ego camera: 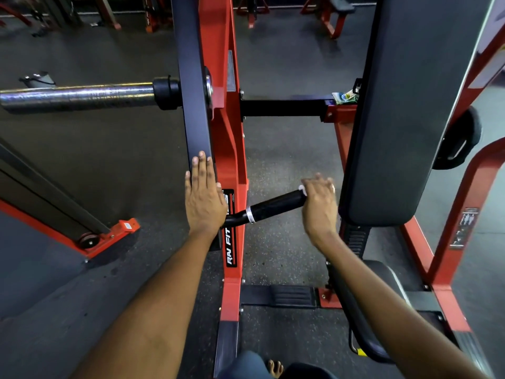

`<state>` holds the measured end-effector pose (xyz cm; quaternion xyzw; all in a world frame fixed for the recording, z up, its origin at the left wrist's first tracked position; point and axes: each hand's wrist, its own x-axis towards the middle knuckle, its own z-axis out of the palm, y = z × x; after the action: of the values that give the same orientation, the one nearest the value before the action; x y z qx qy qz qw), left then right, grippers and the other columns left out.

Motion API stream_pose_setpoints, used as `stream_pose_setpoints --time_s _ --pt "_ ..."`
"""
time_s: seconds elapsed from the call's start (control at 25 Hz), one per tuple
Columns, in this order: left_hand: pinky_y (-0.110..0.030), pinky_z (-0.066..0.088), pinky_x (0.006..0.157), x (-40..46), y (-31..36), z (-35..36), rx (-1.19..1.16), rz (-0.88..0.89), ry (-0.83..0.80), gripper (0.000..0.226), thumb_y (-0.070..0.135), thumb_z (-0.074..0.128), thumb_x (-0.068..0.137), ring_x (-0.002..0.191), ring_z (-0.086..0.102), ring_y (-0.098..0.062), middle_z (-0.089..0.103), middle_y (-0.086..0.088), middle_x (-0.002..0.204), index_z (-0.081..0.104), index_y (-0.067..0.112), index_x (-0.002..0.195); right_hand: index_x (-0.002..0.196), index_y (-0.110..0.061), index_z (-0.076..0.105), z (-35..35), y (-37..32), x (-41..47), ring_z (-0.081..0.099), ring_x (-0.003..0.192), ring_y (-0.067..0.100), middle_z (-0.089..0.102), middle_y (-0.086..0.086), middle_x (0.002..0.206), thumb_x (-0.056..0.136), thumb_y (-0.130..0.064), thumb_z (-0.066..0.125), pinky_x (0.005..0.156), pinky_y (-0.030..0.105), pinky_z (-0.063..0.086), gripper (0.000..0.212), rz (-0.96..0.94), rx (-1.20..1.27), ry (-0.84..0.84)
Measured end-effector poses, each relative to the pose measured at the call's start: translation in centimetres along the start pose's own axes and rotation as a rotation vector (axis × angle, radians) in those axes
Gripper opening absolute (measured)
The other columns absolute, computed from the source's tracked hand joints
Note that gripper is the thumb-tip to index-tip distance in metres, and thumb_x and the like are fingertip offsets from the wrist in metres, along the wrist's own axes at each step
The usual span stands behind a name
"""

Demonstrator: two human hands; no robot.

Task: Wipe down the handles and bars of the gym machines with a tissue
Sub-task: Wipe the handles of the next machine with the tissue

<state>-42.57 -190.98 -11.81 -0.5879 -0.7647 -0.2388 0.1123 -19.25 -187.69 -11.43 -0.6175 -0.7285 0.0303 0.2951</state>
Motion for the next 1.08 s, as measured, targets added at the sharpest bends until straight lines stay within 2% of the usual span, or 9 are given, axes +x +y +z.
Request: stream_pose_setpoints --time_s 0.16,0.28,0.48,0.56,0.72,0.8,0.92,1.0,1.08 --pt "-0.043 0.012 0.121 0.0 -0.1 0.1 -0.01 0.0 0.005 0.057 0.015 0.03 0.098 0.149 0.004 -0.022 0.01 -0.01 0.161 0.016 0.004 0.152 0.117 -0.006 0.056 2.5 -6.2 -0.3 0.057 0.106 0.028 0.064 0.014 0.11 0.092 0.0 0.048 0.1 0.036 0.043 0.027 -0.032 -0.081 -0.278" --pt "-0.044 0.012 0.121 -0.2 -0.2 0.1 -0.002 0.009 0.002 0.058 0.017 0.027 0.097 0.149 0.005 -0.022 0.011 -0.011 0.161 0.016 0.003 0.152 0.115 -0.002 0.061 4.3 -7.8 -3.2 0.057 0.113 0.029 0.063 0.017 0.116 0.088 0.001 0.039 0.108 0.036 0.035 0.035 -0.361 0.014 -0.322" --pt "-0.042 0.01 0.122 -0.2 -0.1 0.1 0.018 -0.004 -0.009 0.06 0.014 0.034 0.098 0.149 0.003 -0.021 0.008 -0.01 0.161 0.013 0.004 0.152 0.122 -0.007 0.06 1.8 2.1 -2.8 0.054 0.12 0.022 0.058 0.012 0.128 0.075 0.011 0.046 0.106 0.041 0.034 0.052 -0.831 0.004 -0.338" --pt "-0.042 0.009 0.122 0.0 -0.1 0.1 0.023 -0.014 -0.014 0.06 0.014 0.035 0.098 0.149 0.002 -0.021 0.007 -0.009 0.162 0.012 0.005 0.153 0.119 -0.009 0.061 0.6 5.5 -2.2 0.051 0.123 0.026 0.058 0.013 0.128 0.082 0.009 0.054 0.105 0.045 0.041 0.042 -0.725 0.036 -0.215" --pt "-0.042 0.009 0.122 0.0 0.0 0.2 0.024 -0.021 -0.016 0.061 0.014 0.034 0.098 0.149 0.001 -0.021 0.006 -0.009 0.162 0.01 0.005 0.153 0.111 -0.003 0.066 -1.1 4.0 -1.5 0.045 0.109 0.021 0.057 0.013 0.114 0.085 0.006 0.057 0.089 0.026 0.043 0.029 -0.163 0.157 0.191" --pt "-0.042 0.009 0.122 -0.1 0.0 0.1 0.012 -0.018 -0.013 0.06 0.013 0.035 0.098 0.149 0.002 -0.021 0.006 -0.009 0.162 0.011 0.005 0.153 0.112 -0.003 0.062 -0.9 1.1 -1.9 0.043 0.096 0.014 0.053 0.009 0.108 0.084 0.01 0.052 0.081 0.023 0.046 0.033 0.057 0.231 0.117" --pt "-0.042 0.01 0.122 -0.1 0.0 0.1 0.015 -0.015 -0.011 0.06 0.013 0.036 0.097 0.149 0.002 -0.021 0.007 -0.009 0.162 0.012 0.005 0.152 0.09 -0.011 0.053 -0.1 -3.0 -2.9 0.045 0.077 0.011 0.048 -0.002 0.091 0.095 -0.005 0.042 0.068 0.018 0.043 0.014 0.393 0.682 -0.013" --pt "-0.043 0.01 0.122 0.0 0.1 0.1 0.008 -0.015 -0.016 0.06 0.013 0.034 0.097 0.149 0.002 -0.021 0.007 -0.009 0.162 0.012 0.005 0.152 0.085 -0.015 0.051 0.4 -5.7 -3.8 0.047 0.073 0.007 0.049 -0.003 0.089 0.097 -0.017 0.041 0.068 0.024 0.043 0.016 0.396 0.793 -0.189" --pt "-0.043 0.011 0.121 0.0 0.1 0.0 0.005 -0.01 -0.013 0.059 0.015 0.032 0.097 0.149 0.002 -0.021 0.007 -0.009 0.161 0.013 0.004 0.152 0.085 -0.019 0.05 0.5 -7.7 -4.6 0.051 0.079 0.011 0.05 -0.004 0.091 0.097 -0.027 0.041 0.072 0.033 0.043 0.017 0.21 0.744 -0.484"
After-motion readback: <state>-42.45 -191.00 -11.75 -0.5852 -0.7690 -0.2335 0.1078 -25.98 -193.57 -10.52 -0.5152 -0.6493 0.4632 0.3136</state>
